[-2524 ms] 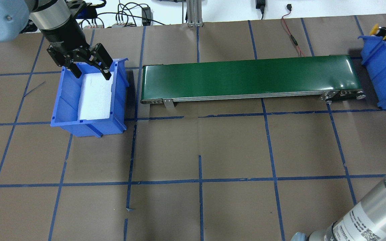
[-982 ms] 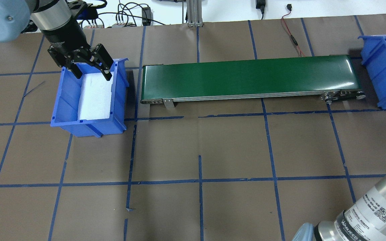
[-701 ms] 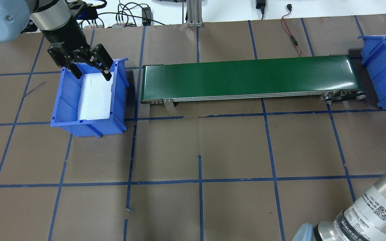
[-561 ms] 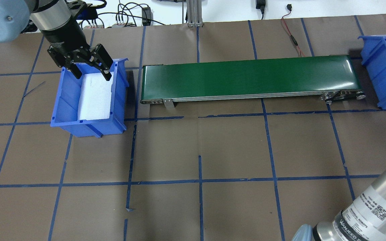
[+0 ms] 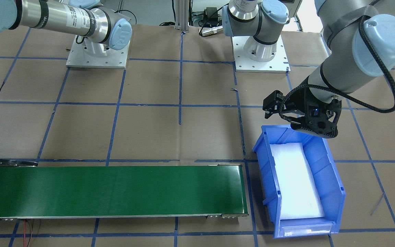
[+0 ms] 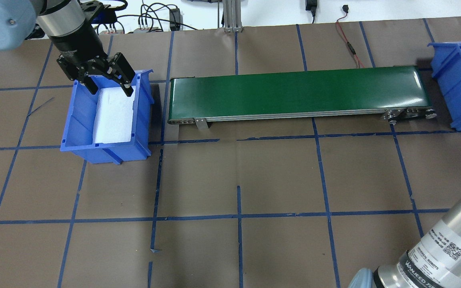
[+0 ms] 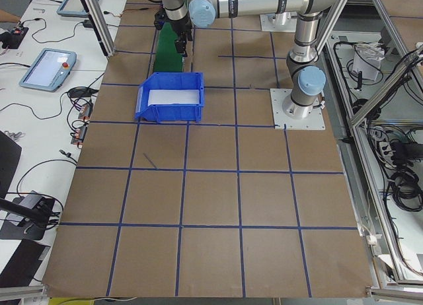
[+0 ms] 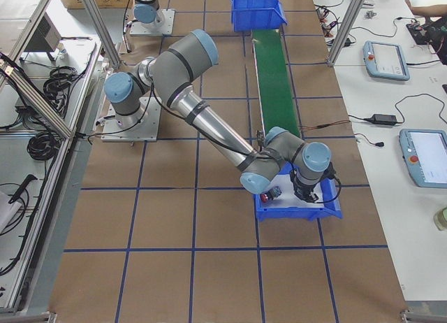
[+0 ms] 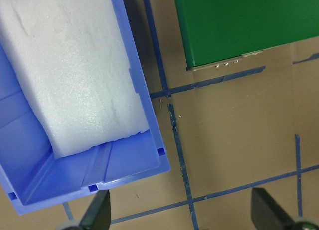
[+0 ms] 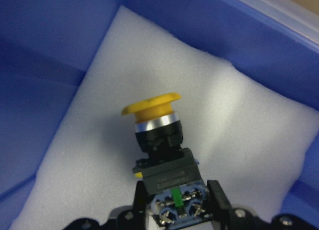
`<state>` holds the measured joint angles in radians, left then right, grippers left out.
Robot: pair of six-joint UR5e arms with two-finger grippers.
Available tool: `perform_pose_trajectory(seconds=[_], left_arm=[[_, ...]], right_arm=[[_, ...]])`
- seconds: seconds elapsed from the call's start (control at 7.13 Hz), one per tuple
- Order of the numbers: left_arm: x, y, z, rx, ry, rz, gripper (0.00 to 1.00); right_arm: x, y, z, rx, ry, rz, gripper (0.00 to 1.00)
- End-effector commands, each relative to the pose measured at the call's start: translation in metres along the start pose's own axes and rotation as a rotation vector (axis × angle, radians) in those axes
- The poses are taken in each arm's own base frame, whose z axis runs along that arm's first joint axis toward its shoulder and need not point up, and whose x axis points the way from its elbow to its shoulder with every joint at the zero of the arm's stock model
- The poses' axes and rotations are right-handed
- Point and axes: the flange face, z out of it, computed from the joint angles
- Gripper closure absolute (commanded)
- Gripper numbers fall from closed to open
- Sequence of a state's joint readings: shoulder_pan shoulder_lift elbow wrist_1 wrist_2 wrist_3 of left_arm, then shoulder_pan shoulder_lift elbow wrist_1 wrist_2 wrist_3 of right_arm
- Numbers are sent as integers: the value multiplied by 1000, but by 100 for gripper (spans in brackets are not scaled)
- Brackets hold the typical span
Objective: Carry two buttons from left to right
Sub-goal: 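Lower the yellow button onto the foam and open the right gripper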
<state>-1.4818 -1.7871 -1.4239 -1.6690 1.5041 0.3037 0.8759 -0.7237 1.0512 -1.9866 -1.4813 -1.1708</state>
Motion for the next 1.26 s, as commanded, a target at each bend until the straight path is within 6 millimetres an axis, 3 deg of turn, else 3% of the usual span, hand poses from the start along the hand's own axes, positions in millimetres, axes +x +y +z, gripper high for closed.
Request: perform_pose_trajectory(seconds=[0.0,0.14,0.56,1.12], left_arm=[[0,1,0,0,-1,0,0],[0,0,0,1,1,0,0],[1,0,1,-1,-1,1,0],[1,-1,1,1,2,2,0]], right_arm=[[0,0,1,0,1,-3,60],[0,0,1,0,1,-9,41],[0,-1,-3,7,-2,-10,25],[5,-16,-92,18,-22,-11,22]])
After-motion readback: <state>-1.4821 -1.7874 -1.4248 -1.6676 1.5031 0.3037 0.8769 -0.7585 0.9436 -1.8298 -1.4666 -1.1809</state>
